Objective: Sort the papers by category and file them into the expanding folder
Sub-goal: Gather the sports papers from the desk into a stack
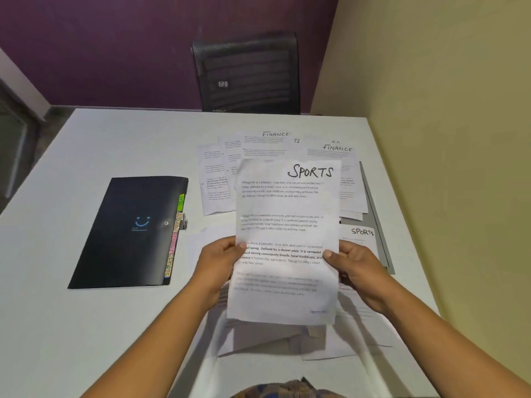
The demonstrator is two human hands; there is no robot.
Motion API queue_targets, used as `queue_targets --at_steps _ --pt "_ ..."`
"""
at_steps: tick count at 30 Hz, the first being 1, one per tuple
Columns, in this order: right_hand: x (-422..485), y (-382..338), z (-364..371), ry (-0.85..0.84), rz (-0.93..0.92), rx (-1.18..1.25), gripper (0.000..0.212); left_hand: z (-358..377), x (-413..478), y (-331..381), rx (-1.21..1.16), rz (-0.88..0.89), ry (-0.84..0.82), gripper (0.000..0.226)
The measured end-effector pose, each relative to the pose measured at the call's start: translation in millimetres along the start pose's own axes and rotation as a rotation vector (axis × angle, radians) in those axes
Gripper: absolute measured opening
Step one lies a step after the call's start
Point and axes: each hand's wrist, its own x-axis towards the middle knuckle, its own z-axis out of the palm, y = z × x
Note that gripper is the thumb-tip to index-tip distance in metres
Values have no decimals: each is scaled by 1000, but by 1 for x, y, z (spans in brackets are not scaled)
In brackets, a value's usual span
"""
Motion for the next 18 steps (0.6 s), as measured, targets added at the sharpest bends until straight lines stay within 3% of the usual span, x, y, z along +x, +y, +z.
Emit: queue_targets --at_steps 4,11,14,18 --pt "-5 36 -32 284 141 47 11 -5 -1 -10 -34 43 129 16" --pt "-16 101 -77 648 261 -297 8 0 -4 -30 -47 20 196 15" --pt "-16 118 -84 726 296 -516 30 7 -3 -31 -49 21 185 15" --pt "-11 127 -86 724 353 -618 51 14 -4 -29 -42 16 176 16"
